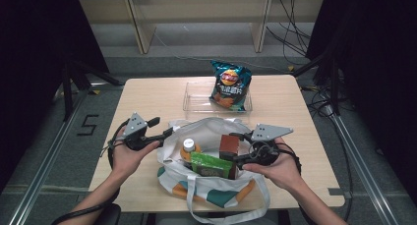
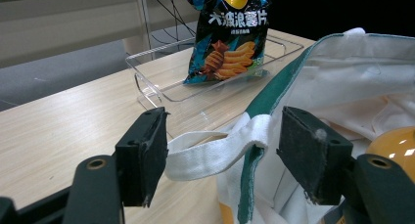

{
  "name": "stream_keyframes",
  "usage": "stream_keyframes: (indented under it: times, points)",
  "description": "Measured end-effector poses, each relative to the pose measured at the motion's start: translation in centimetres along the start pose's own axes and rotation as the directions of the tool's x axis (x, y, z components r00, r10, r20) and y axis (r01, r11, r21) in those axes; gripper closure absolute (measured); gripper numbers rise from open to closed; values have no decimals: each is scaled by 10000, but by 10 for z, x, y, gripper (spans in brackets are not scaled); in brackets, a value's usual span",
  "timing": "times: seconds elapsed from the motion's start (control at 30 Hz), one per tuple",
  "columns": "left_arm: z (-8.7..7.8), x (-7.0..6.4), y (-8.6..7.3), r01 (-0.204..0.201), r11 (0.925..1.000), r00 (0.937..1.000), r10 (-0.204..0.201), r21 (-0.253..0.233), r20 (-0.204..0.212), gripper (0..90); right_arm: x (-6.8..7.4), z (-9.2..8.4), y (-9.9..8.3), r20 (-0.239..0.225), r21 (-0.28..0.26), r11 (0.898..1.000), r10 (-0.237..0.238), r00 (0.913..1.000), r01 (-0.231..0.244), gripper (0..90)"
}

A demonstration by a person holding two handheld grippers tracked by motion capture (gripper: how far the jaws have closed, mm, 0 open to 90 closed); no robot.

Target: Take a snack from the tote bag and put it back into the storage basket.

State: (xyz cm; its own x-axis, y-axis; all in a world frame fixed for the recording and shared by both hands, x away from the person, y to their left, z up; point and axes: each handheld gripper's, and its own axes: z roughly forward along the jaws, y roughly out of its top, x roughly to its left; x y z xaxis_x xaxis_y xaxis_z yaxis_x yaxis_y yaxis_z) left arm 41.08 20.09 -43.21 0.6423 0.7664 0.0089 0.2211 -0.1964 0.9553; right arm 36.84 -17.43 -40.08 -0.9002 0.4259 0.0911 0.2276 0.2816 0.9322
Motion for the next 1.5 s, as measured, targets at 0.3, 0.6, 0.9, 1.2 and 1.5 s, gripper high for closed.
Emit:
stream_keyframes:
  times: [0.3,0.6,0.9,1.2,1.5]
  points:
    - [0,0,0,-13,10000,10000,13,-13,8,343,0,0,-2,59,-111,9998,-167,9998,168,377]
    - [0,0,0,20,10000,10000,-20,-41,-8,343,2,-1,-3,391,-346,9990,-253,9989,266,391]
    - [0,1,0,65,9999,10000,-64,-142,37,342,2,-6,-1,593,-546,9984,167,9981,-135,397]
    - [-1,1,1,3,10000,10000,-4,-71,-39,342,0,-14,7,933,-842,9964,2,9956,77,397]
    - [-1,1,1,3,10000,10000,-3,-70,-43,342,-2,-22,13,1535,-869,9960,325,9876,-193,397]
